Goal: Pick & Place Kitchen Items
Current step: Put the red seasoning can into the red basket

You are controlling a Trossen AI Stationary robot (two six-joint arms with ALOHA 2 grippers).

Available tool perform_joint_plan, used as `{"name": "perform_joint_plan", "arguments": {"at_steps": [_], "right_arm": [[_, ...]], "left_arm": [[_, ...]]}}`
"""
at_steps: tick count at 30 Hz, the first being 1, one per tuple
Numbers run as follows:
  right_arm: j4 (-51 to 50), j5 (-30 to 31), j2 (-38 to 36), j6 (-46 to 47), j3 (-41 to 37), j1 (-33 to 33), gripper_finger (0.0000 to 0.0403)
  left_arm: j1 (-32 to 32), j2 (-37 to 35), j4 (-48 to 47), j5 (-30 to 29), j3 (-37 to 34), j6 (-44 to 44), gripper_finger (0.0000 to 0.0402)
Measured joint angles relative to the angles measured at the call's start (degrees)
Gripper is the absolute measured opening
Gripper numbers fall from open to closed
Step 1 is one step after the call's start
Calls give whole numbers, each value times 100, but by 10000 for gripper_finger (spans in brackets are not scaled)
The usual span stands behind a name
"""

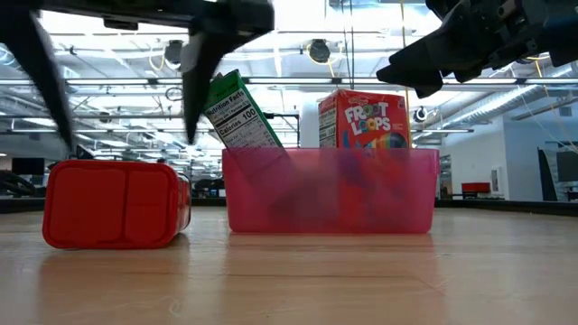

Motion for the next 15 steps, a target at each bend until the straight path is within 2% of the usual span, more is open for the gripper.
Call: {"name": "perform_joint_plan", "arguments": {"at_steps": [15], "right_arm": [[2, 9, 0, -2, 0, -2, 171]], "left_arm": [[100, 0, 114, 133, 0, 1103, 328]]}}
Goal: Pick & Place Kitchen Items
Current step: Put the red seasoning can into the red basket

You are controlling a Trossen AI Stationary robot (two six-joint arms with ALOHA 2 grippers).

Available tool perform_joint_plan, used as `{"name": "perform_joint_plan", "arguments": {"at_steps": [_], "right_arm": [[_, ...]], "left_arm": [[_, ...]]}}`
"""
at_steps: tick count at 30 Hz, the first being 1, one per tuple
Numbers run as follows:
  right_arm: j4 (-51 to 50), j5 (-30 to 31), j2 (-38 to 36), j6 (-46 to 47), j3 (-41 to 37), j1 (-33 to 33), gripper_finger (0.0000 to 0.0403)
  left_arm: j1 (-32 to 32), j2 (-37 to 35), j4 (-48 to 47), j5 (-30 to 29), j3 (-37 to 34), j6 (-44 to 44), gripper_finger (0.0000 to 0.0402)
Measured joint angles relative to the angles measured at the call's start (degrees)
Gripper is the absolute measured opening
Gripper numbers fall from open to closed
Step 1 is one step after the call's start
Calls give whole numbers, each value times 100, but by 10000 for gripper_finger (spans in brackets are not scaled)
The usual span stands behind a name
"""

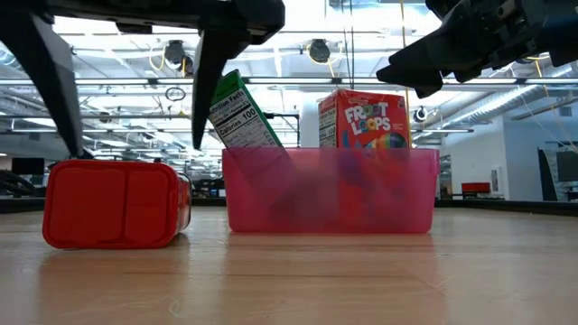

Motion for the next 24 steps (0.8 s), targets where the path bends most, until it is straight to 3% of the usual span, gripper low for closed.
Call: {"name": "perform_joint_plan", "arguments": {"at_steps": [9, 19, 24], "right_arm": [[0, 4, 0, 0, 0, 0, 171], [0, 7, 0, -12, 0, 0, 171], [16, 9, 0, -17, 0, 0, 171]], "left_arm": [[45, 37, 20, 160, -2, 398, 313], [73, 37, 41, 573, -55, 899, 328], [157, 31, 90, 303, -440, 1035, 322]]}}
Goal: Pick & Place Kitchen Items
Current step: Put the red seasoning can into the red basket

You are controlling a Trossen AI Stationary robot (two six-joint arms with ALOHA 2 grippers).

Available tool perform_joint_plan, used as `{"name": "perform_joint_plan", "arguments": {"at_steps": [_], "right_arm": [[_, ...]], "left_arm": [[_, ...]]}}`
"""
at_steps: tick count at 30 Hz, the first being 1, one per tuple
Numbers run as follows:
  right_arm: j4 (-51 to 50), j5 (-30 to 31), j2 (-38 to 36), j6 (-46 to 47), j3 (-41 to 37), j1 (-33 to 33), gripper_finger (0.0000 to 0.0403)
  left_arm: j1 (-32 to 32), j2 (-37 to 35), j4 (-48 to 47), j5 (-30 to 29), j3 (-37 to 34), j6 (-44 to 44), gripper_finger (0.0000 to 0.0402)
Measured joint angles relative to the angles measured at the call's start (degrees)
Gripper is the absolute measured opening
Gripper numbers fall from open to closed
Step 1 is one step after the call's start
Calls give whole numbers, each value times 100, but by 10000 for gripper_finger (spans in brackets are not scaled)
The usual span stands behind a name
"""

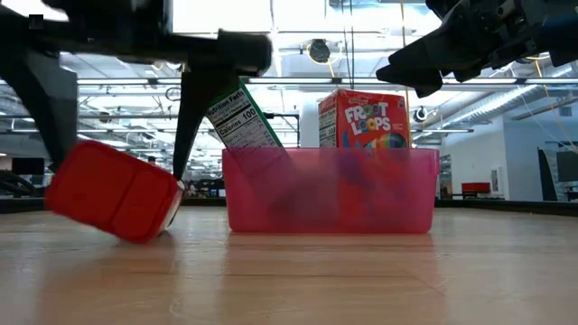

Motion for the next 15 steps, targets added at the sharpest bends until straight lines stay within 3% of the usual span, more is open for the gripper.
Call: {"name": "perform_joint_plan", "arguments": {"at_steps": [6, 10, 15], "right_arm": [[14, 70, 0, 0, 0, -4, 171], [-16, 415, 0, 0, 0, -7, 171], [-16, 413, -2, 0, 0, -6, 171]], "left_arm": [[13, -15, 146, -256, -115, 336, 316], [43, -20, 180, -128, -112, 473, 322], [105, -20, 268, -9, -111, 539, 333]]}}
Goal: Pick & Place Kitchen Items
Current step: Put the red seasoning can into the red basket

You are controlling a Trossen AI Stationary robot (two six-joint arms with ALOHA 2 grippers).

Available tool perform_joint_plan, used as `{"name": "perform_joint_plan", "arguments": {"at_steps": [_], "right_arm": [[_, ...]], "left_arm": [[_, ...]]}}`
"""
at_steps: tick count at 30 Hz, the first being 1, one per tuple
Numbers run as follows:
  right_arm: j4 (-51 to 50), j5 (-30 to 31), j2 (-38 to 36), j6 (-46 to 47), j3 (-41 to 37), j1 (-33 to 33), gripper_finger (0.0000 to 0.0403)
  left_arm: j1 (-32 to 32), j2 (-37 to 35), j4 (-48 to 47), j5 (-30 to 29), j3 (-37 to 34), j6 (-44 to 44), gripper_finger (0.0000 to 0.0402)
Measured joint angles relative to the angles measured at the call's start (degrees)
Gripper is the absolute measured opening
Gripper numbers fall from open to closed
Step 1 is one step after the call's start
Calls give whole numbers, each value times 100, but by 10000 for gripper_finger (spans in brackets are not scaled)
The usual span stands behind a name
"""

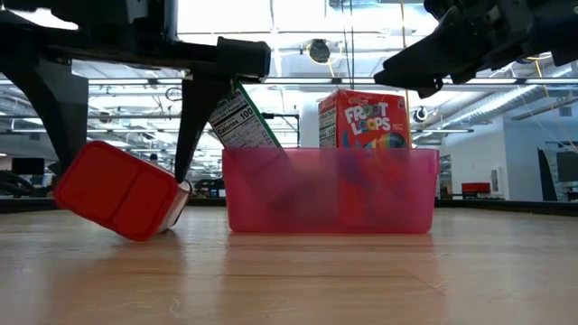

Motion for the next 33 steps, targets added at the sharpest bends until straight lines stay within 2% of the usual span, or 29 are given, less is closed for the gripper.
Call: {"name": "perform_joint_plan", "arguments": {"at_steps": [5, 11, 15, 18, 24, 29, 33], "right_arm": [[-8, -2, 0, 4, 0, 0, 171], [-55, -5, 0, 4, 0, 0, 171], [-52, -6, 0, 3, 0, 0, 171], [-55, -7, 0, 3, 0, 1, 171], [-48, -8, 0, 2, 0, 2, 171], [-46, -8, 0, 2, 0, 2, 171], [-46, -8, 0, 2, 0, 2, 171]], "left_arm": [[188, -26, 498, 797, -70, 210, 337], [338, -13, 696, 942, -101, 210, 338], [395, 8, 1286, 986, -232, 92, 338], [413, 4, 1539, 998, -291, -206, 338], [511, 8, 2129, 1403, -321, -1077, 338], [512, 13, 2178, 1390, -326, -842, 338], [516, -8, 2728, 1497, -334, -1614, 338]]}}
